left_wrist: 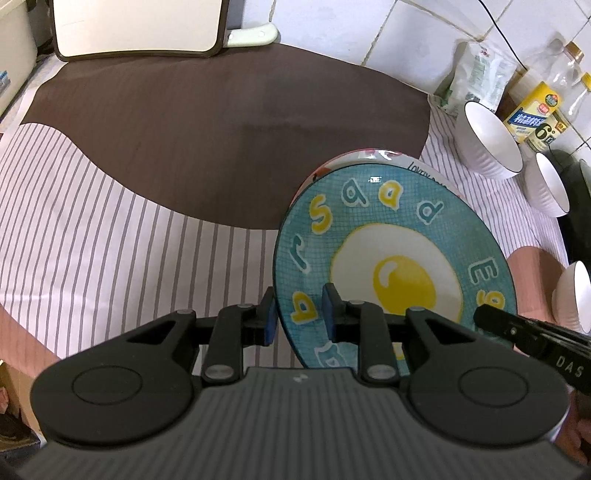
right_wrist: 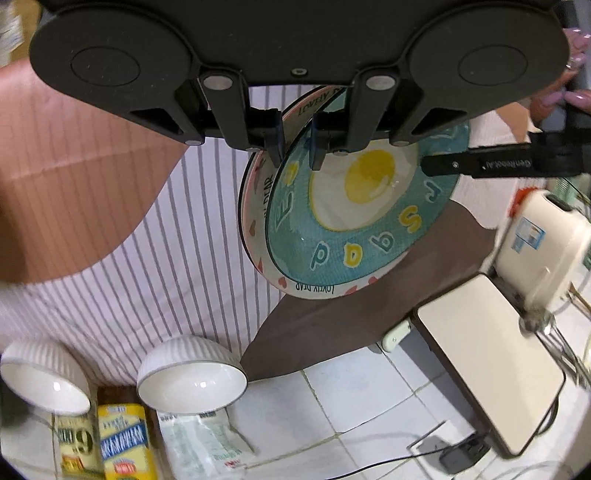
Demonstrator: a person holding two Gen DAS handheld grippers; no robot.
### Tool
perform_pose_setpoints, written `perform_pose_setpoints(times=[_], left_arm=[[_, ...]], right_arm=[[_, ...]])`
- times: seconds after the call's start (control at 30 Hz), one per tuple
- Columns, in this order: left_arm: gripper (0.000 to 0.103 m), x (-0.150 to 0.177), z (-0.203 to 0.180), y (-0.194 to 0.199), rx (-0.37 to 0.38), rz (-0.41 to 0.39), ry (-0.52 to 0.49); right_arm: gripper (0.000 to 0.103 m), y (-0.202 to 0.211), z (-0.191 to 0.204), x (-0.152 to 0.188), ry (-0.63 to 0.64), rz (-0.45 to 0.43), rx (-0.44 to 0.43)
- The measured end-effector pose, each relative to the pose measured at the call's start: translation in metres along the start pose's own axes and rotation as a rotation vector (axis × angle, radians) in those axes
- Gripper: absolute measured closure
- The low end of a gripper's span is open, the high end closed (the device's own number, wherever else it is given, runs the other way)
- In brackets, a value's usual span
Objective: Organize plates and bowls
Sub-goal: 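Carry the blue egg plate over and lower it onto the bunny plate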
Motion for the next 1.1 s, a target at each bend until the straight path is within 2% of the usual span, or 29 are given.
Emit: perform_pose_setpoints(times=[0.23, 0.47, 0.63, 1.1], left_arm=[[0.078, 0.004, -0.005, 0.000, -0.036, -0.026, -0.005], [0.076, 0.006, -0.012, 0.000, -0.086, -0.056, -0.013], [0.075, 0.008, -0.014, -0.003, -0.102, -0.074, -0.006], [0.074, 0.009, -0.015, -0.007, -0.114, -0.094, -0.041]], right_arm=[[0.075, -0.003, 0.022, 0.000, 0.155, -0.007, 0.127], [0.074, -0.001, 0.025, 0.003, 0.176, -0.036, 0.154], [0.072, -0.001, 0.033, 0.010, 0.239, -0.079, 0.197], [0.067, -0.002, 0.048, 0.012, 0.275, -0.022, 0.301]])
Point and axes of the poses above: each gripper's, at about its wrist camera, not at the fingertips, and y roughly against the way its jaws point, z to its left, x to its underside, the point moved 3 cm from there along -y, roughly the way its jaws point, and after that the axes turned 3 degrees about -x, right-handed, at the moved point
